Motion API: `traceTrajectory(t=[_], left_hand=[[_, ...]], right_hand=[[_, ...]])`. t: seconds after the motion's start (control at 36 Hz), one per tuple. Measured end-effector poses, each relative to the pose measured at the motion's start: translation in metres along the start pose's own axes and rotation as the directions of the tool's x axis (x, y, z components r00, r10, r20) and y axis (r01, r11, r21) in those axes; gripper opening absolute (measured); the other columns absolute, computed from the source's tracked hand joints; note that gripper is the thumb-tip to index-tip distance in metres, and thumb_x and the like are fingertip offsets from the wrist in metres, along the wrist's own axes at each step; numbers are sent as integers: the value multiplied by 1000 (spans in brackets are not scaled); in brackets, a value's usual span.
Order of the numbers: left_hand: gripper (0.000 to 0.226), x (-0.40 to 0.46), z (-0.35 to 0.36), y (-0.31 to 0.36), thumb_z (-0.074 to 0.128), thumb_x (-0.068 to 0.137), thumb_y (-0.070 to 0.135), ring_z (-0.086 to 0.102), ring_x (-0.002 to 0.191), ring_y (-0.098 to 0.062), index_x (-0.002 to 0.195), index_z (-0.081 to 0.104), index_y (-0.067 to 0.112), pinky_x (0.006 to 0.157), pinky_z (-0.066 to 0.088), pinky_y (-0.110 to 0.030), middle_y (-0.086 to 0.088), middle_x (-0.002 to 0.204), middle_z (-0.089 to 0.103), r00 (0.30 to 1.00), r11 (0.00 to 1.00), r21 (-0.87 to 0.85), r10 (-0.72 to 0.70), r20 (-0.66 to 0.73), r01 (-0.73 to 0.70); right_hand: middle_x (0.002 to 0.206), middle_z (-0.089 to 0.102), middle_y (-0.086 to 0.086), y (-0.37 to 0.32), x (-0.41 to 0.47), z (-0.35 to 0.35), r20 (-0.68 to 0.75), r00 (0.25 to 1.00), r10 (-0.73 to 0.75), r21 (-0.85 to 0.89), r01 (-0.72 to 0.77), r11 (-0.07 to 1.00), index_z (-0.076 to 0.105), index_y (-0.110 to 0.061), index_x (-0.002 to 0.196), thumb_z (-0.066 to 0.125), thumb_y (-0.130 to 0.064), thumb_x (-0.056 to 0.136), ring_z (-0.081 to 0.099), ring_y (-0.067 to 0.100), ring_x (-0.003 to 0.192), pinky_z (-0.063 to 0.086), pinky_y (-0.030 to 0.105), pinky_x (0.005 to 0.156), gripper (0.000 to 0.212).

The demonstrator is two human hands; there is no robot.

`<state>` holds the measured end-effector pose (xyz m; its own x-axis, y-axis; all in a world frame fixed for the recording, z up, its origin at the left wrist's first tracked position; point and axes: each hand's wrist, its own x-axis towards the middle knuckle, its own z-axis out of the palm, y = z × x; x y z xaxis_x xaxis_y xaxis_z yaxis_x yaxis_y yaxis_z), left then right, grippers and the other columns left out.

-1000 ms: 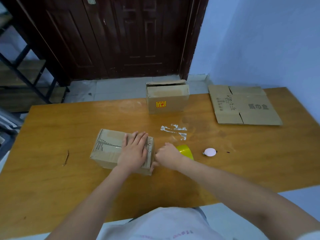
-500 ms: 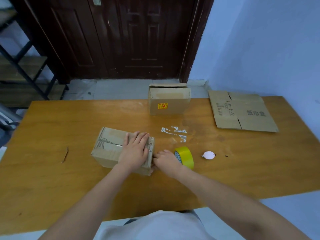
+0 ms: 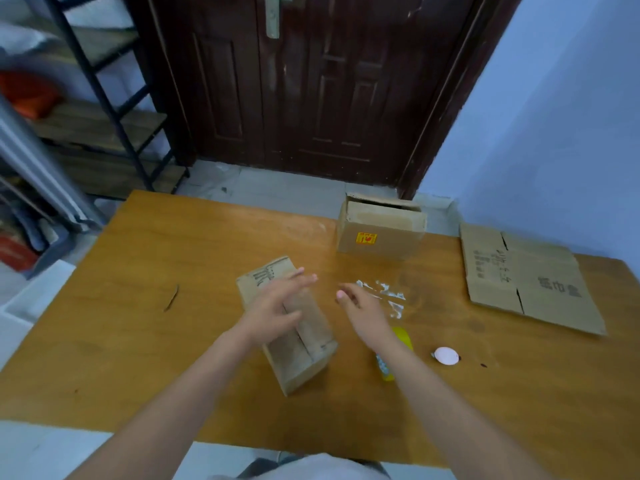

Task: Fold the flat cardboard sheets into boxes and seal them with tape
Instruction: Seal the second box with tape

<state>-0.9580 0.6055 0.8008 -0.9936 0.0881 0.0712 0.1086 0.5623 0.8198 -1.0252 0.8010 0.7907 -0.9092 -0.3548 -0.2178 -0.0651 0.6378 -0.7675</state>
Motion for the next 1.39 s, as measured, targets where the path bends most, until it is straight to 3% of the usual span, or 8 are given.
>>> traceTrajectory(t=[0.11, 0.22, 0.42, 0.64, 0.72, 0.89, 1.17, 1.39], left_hand=[[32, -10, -5, -6, 58, 85, 9, 44, 116, -23, 116, 56, 7, 100, 36, -38, -7, 118, 55, 731, 898, 24, -341, -591, 438], [53, -16, 15, -7, 55, 90, 22, 34, 122, -34, 135, 32, 4, 99, 32, -42, -16, 132, 36, 596, 701, -139, -679, -428, 699], [58, 16, 23, 1, 44, 95, 24, 34, 128, -33, 147, 22, 12, 102, 30, -43, -16, 138, 36, 744, 732, 187, -583, -325, 655], [118, 52, 44, 23, 43, 65, 86, -11, 145, -24, 149, -14, 26, 109, -11, -64, -5, 158, -11, 849, 630, 695, -526, 55, 345], [115, 59, 45, 22, 49, 68, 81, -8, 145, -26, 149, -12, 28, 111, -8, -62, -4, 158, -6, 870, 650, 705, -483, 96, 284], [116, 58, 47, 17, 50, 65, 84, -8, 144, -25, 149, -9, 30, 112, -13, -58, -1, 157, -1, 893, 680, 697, -430, 132, 225], [128, 51, 49, 17, 7, 45, 100, -15, 143, -14, 150, 3, 29, 113, -17, -43, 7, 157, -8, 917, 814, 511, -382, 113, 276], [67, 60, 53, 39, 48, 91, 52, 3, 143, -16, 146, 25, 21, 118, 8, -39, 2, 155, 12, 932, 838, 420, -355, -67, 349]], right_hand=[[141, 44, 3, -16, 1, 19, 224, 960, 168, 188, -211, 959, 27, -15, 148, 41, -41, 98, 41, 19, 130, 33, 27, 101, 57], [146, 39, -2, -17, -7, 42, 328, 914, 237, 275, -333, 902, 32, -18, 146, 29, -51, 97, 36, 18, 136, 28, 33, 111, 59], [126, 55, -2, -13, -40, 71, 194, 962, 192, 359, -251, 899, 46, -13, 133, 28, -30, 103, 51, 8, 110, 38, -2, 70, 39], [86, 66, 3, -11, -37, 46, 299, 940, 165, 298, -256, 920, 66, -23, 88, 43, -35, 87, 59, 24, 86, 47, 40, 78, 26], [60, 63, -5, 9, -25, -4, 175, 951, 255, 356, -302, 884, 64, -21, 56, 50, -14, 89, 59, 20, 68, 52, 43, 76, 37], [72, 63, 0, 64, 22, -89, -92, 934, 344, 205, -320, 925, 62, -17, 72, 50, -11, 89, 57, 20, 74, 40, 30, 69, 22], [99, 64, 9, 107, 71, -44, 221, 827, 516, -193, -482, 855, 64, -14, 93, 62, -31, 87, 62, 25, 96, 40, 25, 71, 18], [108, 66, 11, 117, 84, -26, 202, 787, 583, -262, -530, 807, 63, 0, 108, 61, -14, 85, 63, 27, 106, 51, 30, 82, 27]])
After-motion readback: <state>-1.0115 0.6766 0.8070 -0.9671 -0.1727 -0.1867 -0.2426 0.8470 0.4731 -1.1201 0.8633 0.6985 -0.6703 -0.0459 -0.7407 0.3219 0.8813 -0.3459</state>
